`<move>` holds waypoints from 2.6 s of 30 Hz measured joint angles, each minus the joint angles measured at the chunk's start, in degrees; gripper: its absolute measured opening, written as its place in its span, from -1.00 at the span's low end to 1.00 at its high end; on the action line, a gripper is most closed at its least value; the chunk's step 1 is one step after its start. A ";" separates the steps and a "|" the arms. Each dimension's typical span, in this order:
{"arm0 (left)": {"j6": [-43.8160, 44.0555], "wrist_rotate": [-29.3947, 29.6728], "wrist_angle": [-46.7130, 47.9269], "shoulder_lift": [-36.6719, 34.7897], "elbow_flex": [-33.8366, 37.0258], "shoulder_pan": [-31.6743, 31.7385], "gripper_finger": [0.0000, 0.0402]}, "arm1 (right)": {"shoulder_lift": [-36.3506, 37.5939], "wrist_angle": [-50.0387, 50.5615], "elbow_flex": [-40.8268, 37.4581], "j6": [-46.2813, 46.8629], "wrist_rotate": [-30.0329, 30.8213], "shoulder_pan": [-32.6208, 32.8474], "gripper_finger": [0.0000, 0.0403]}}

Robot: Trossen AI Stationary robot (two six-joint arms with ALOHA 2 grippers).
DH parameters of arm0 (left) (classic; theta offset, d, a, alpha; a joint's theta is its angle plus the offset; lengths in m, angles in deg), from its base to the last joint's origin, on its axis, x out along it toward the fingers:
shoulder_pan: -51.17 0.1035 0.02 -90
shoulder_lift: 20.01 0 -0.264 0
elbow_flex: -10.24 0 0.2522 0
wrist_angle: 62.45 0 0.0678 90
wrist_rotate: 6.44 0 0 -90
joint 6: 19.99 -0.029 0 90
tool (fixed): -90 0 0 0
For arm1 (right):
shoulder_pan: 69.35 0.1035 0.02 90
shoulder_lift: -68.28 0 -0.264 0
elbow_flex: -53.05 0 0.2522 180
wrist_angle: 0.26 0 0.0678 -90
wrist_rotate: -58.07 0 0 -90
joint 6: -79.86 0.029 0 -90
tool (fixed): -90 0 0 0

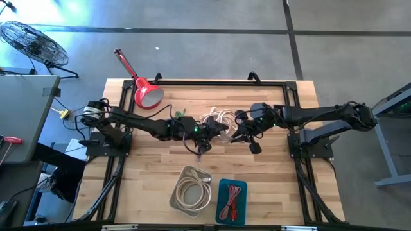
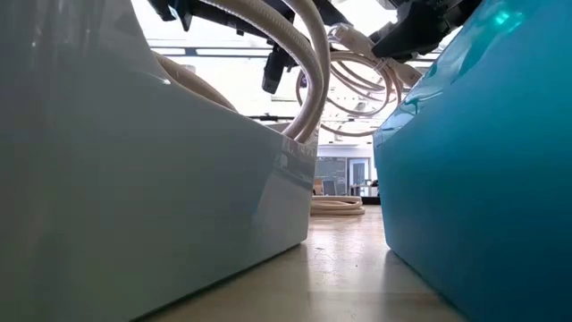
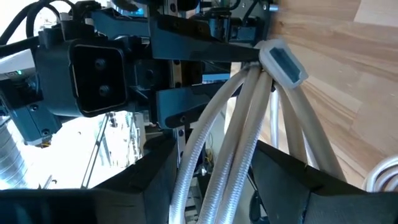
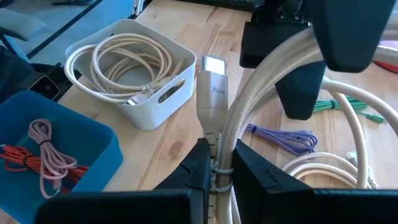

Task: Pick & Place USB Port
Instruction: Put the light brown HDMI cable into the white bin

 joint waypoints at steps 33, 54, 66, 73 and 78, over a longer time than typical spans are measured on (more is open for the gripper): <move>6.40 16.43 6.46 -0.11 0.00 -0.78 -0.74 | 0.28 -2.09 -0.04 7.00 20.25 -0.07 0.12; 36.54 29.50 44.88 -15.70 -0.01 -16.35 -0.74 | 7.08 4.38 -0.02 7.07 43.83 -0.07 0.15; 55.25 1.19 51.38 -26.17 -0.02 -25.36 -0.74 | 7.02 4.34 -0.02 8.51 43.92 -0.14 0.15; 65.60 -8.81 48.22 -25.49 0.02 -25.99 -0.74 | 6.99 3.84 -0.09 8.61 44.02 -0.20 0.15; 67.94 -18.16 44.44 -23.18 0.00 -25.99 -0.74 | 6.99 3.62 -0.13 9.31 44.00 -0.20 0.15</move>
